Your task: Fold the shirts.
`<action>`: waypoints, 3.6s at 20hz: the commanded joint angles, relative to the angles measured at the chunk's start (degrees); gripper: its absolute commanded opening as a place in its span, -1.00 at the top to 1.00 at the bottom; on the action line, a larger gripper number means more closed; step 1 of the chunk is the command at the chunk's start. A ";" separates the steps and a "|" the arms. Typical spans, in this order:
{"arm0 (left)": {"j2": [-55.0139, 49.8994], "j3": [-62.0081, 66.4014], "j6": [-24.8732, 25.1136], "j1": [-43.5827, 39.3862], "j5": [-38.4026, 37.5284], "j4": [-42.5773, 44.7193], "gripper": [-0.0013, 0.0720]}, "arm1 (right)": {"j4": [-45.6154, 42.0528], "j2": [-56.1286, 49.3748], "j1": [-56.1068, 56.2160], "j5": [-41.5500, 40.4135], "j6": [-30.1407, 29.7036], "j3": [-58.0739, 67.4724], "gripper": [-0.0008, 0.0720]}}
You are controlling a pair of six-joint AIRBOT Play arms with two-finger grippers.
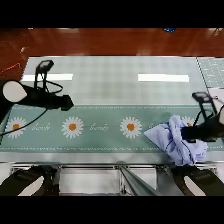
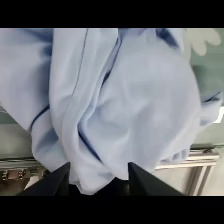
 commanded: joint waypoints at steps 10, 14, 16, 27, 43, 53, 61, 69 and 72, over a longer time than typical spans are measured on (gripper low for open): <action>1.38 -8.70 0.31 -1.14 5.60 -5.03 -0.42 | 1.57 -12.85 0.00 -23.61 2.47 -16.39 0.24; 1.88 -4.52 1.01 4.26 0.90 -1.77 -0.42 | 3.30 -12.24 0.00 -19.47 -2.64 -10.29 0.91; 3.41 -0.94 1.01 9.73 -1.66 -0.98 -0.42 | 2.01 -8.59 0.00 -16.41 -3.21 -2.45 0.91; 15.65 1.31 0.98 17.66 -3.39 -3.96 -0.42 | 3.91 -3.89 0.00 -14.99 -6.69 47.04 0.91; 15.54 -2.01 0.98 17.66 -3.58 -6.62 -0.42 | 48.68 -24.33 1.03 -11.23 -18.58 72.02 0.91; 15.54 -4.09 0.98 17.66 -2.86 -6.58 -0.42 | 35.78 -32.52 30.36 -33.22 -15.10 36.20 0.91; 15.54 -4.09 2.40 17.68 -2.05 -6.56 -0.42 | 41.24 -48.61 34.25 -40.22 -13.40 35.56 -0.14; 15.34 0.63 3.02 23.52 -3.93 4.76 -0.42 | 28.02 -26.43 -0.66 -22.82 -12.00 36.13 -0.14; 15.04 -11.82 2.16 23.50 -5.49 -7.72 -0.41 | 24.00 -16.81 -11.06 -23.80 -9.64 21.97 -0.14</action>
